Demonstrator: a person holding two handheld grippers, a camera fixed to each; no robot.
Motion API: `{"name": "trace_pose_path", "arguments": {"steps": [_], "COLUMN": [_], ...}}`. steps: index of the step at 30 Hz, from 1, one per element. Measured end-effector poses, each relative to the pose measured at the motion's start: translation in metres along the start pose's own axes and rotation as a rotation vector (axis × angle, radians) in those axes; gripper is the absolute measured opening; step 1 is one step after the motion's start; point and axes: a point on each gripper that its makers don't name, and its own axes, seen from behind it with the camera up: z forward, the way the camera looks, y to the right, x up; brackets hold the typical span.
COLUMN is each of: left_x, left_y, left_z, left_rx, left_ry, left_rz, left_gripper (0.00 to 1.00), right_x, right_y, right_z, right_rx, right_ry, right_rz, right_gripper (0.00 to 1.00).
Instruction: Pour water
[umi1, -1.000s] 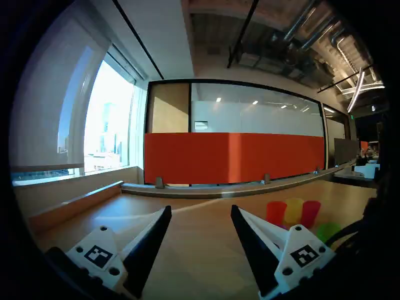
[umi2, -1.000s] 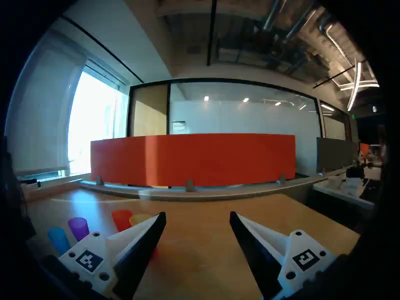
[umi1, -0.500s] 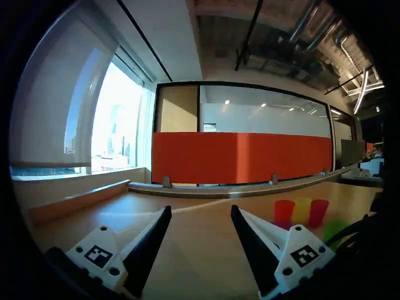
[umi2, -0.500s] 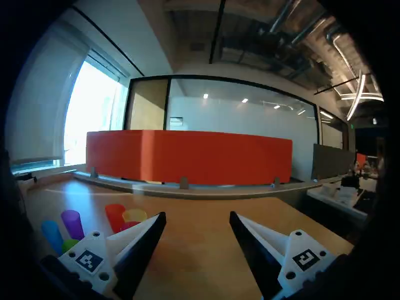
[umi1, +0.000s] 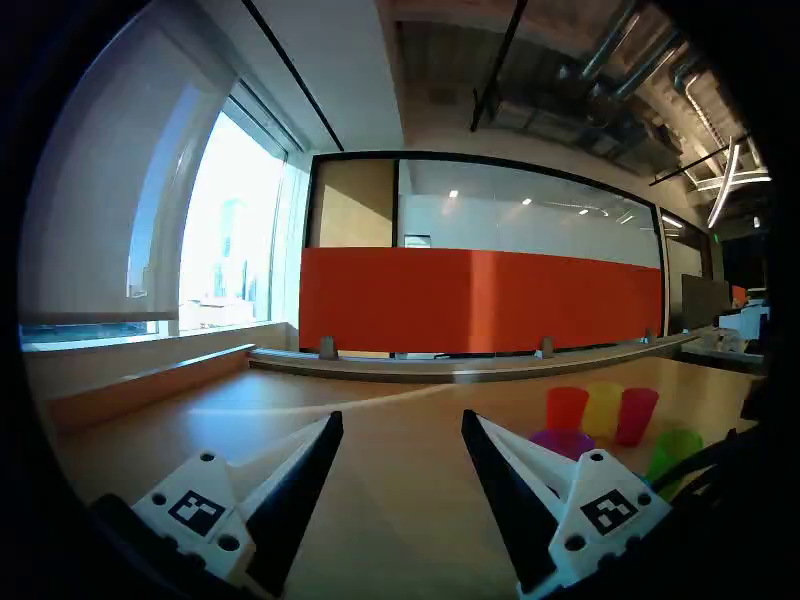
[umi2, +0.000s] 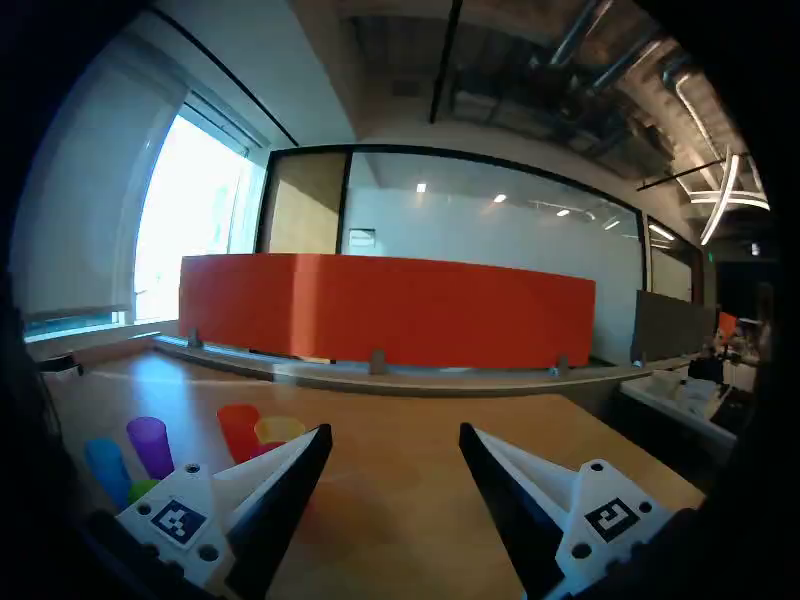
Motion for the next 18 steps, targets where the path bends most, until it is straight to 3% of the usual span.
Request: {"name": "trace_pose_path", "arguments": {"steps": [18], "left_x": [-0.013], "left_y": [0.009], "left_z": [0.006], "left_rx": [-0.006], "left_ry": [-0.035], "left_rz": [0.031], "left_gripper": [0.88], "right_x": [-0.001], "right_y": [0.003], "right_z": [-0.002], "right_rx": [0.003], "right_ry": [-0.003], "right_rz": [0.013], "right_gripper": [0.99]}}
